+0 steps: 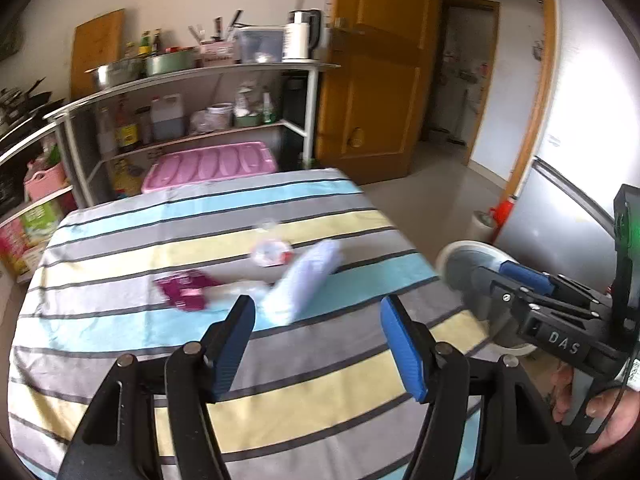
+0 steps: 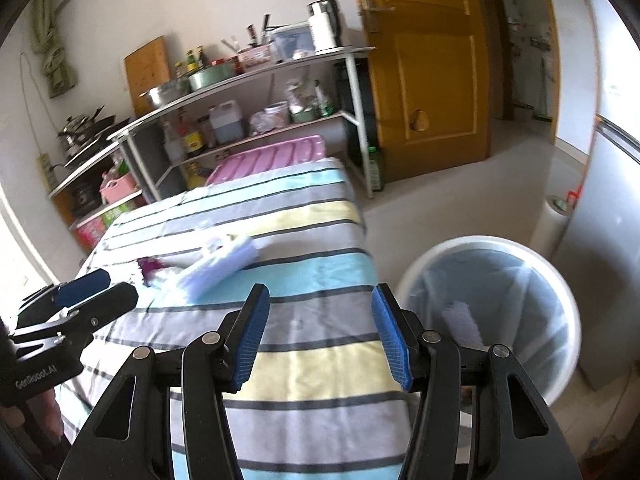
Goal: Collect trash
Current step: 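Move both open tools back over the remaining trash on the table, then grasp the purple snack bag with the left tool while the right tool grasps the white foam net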
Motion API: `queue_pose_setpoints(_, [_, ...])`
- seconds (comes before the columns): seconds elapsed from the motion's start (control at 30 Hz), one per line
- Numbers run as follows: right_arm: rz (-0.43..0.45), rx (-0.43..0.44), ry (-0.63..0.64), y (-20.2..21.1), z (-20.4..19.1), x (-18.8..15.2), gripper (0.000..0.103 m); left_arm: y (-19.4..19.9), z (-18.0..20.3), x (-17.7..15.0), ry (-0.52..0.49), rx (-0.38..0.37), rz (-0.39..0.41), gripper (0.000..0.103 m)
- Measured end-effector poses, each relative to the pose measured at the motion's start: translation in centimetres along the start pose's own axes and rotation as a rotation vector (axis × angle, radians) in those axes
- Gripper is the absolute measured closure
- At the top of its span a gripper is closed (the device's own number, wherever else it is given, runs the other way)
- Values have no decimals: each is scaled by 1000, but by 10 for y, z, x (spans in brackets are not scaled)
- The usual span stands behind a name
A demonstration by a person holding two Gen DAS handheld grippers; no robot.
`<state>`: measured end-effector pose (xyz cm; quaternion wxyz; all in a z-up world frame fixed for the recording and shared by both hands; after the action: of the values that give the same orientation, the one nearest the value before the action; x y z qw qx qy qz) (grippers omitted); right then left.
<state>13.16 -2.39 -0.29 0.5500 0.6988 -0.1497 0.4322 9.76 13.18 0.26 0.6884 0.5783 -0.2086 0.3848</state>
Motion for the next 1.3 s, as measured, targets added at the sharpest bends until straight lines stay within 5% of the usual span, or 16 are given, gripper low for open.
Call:
queue_pose_setpoints(0.6, [-128,153,40,-86,-73,28,48,-15,-118,16,161,94,-22,28])
queue_pose_setpoints(0.83, [-167,190,-9,-113,-80,39,48,-44,-118,21,167,66,-75,28])
queue_pose_setpoints(1.3, [-248,112,-3,-150,-89,33,44,-88,-118,20,166,73,-152,28])
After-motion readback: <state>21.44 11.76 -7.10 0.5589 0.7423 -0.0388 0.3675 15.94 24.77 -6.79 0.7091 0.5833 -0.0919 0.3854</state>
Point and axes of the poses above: each gripper's, at about its wrist camera, not at the fingertips, and y roughly against the way its jaws point, z to its right, x to its top, the point moved 7 cm from there along -y, roughly the way its jaws point, and after that the axes turned 11 degrees about y, right-handed, at the moved point
